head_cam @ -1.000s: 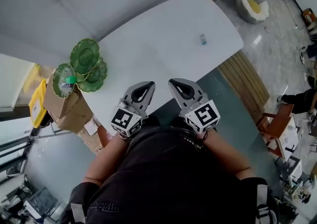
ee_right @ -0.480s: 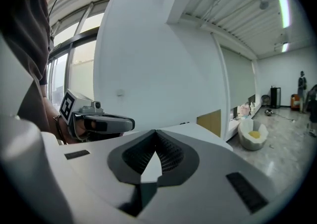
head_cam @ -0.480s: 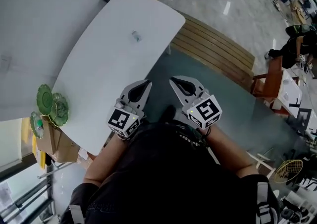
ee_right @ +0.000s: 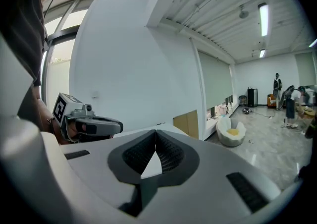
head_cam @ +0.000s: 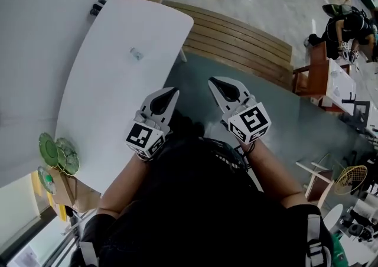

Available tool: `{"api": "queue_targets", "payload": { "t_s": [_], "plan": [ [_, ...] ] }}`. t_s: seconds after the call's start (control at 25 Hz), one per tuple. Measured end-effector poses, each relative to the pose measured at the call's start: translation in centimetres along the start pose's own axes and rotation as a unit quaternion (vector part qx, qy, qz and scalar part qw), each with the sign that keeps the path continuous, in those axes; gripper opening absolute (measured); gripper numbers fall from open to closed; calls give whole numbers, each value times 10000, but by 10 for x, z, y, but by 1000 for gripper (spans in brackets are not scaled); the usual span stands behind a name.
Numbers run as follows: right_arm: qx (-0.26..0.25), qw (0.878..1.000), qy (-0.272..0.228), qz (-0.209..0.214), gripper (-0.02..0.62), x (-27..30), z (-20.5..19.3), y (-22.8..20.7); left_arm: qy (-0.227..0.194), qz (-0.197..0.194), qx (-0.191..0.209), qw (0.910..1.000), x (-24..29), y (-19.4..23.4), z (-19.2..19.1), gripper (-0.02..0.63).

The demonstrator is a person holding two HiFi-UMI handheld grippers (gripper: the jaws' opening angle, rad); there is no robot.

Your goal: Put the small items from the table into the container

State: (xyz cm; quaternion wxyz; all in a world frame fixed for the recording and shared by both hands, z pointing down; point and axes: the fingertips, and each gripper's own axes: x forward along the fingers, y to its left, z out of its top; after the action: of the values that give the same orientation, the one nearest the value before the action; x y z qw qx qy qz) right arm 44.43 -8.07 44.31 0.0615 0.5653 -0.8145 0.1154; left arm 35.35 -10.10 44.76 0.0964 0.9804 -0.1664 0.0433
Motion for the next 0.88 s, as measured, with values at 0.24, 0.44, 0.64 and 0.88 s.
{"api": "queue_targets", "payload": {
  "t_s": [0.24, 0.44, 0.64, 0.88],
  "plan": [
    [-29, 10000, 80, -51, 17, 55, 20, -32, -35, -22, 58, 10000, 30, 61, 16, 6],
    [-168, 9995, 197, 170, 17, 107, 41, -39, -187, 403, -87, 9990, 16, 119, 32, 8],
    [-125, 9967, 355, 719, 17, 163, 54, -35, -347, 1047, -263, 9935, -7, 168, 37, 8],
    [-403, 9870, 512, 1468, 17, 232, 70, -36, -507, 2030, -515, 9765, -38, 214, 32, 6]
  ]
}}
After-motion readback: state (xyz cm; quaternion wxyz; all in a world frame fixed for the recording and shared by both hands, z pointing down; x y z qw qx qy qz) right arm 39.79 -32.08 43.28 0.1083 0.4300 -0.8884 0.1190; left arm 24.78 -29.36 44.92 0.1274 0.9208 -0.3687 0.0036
